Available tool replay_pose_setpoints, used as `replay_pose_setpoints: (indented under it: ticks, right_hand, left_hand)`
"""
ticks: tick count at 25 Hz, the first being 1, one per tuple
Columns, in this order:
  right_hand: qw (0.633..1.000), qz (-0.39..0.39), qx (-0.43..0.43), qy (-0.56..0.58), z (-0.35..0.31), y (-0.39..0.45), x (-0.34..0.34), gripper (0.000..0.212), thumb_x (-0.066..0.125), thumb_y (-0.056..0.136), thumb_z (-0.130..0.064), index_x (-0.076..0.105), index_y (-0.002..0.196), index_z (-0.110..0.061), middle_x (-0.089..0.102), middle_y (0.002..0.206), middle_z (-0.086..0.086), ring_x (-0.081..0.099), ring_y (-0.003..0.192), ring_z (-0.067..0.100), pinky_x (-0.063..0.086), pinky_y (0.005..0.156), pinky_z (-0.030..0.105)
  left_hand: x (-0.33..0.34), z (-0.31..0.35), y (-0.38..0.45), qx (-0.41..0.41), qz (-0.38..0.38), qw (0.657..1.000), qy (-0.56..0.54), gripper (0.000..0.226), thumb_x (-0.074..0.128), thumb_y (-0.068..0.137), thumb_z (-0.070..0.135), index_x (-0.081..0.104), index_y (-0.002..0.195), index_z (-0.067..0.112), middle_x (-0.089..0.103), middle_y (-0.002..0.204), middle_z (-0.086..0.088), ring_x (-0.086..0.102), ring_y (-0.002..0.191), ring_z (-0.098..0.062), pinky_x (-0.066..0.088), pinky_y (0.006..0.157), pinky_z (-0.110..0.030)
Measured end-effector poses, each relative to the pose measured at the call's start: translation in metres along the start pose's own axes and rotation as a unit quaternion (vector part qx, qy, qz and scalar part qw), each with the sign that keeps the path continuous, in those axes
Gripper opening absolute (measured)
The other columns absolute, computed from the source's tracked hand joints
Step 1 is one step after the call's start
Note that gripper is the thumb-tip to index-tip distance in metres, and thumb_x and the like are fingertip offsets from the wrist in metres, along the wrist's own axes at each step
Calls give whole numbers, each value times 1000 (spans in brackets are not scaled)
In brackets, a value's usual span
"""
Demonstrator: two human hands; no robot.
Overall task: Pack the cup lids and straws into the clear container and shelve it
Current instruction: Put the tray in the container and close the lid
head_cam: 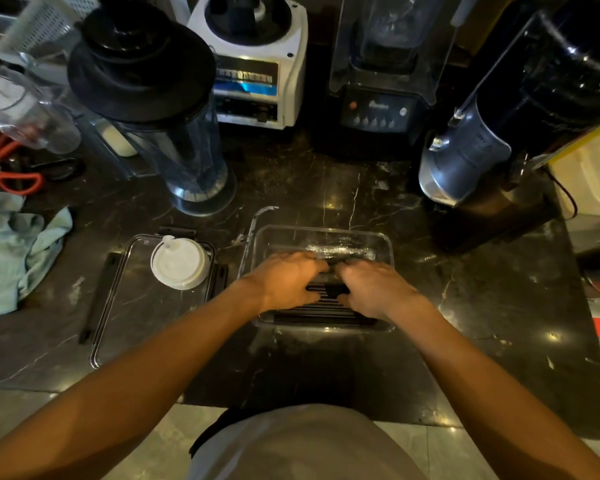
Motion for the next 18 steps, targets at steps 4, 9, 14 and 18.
replay_pose_setpoints:
  ticks: [4, 9, 14, 18]
  right_hand:
    - [995, 100, -18, 12, -26, 14, -51, 19, 65, 97, -33, 66, 113, -22, 68, 107, 1, 68, 98, 21, 56, 85, 39]
    - [951, 173, -69, 248, -93, 49, -84, 16, 66, 98, -30, 70, 110, -20, 69, 88, -7, 67, 83, 12, 54, 74, 34]
    - [945, 109, -39, 306, -169, 101, -54, 30, 65, 99, -27, 67, 126, -14, 71, 97, -4, 69, 100, 20, 56, 94, 41]
    - [953, 68, -11, 296, -196, 127, -20, 41, 63, 98, -28, 61, 136, -10, 67, 132, 10, 62, 123, 26, 49, 107, 44]
  left_hand:
    - [-66, -27, -30, -48, 132, 988, -58, 41, 70, 94, 35, 63, 132, 21, 66, 113, 7, 64, 97, -8, 54, 87, -31]
    - [-97, -99, -101, -177, 274, 934, -145, 33, 74, 91, 28, 68, 122, 19, 75, 106, 1, 73, 92, -14, 61, 86, -41]
    - [-60, -155, -168, -333, 326, 857, -219, 42, 77, 87, 24, 67, 126, 15, 71, 116, -5, 69, 102, -20, 56, 89, -36]
    - [-15, -184, -199, -419, 340, 776, -327, 40, 80, 82, 25, 67, 118, 10, 73, 105, -3, 70, 94, -20, 54, 84, -34]
Point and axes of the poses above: each hand's wrist, its own y-axis towards the middle knuckle, its own x-axis out of the palm, z = x × y, the point moved 5 cm from there along y, towards the middle knuckle
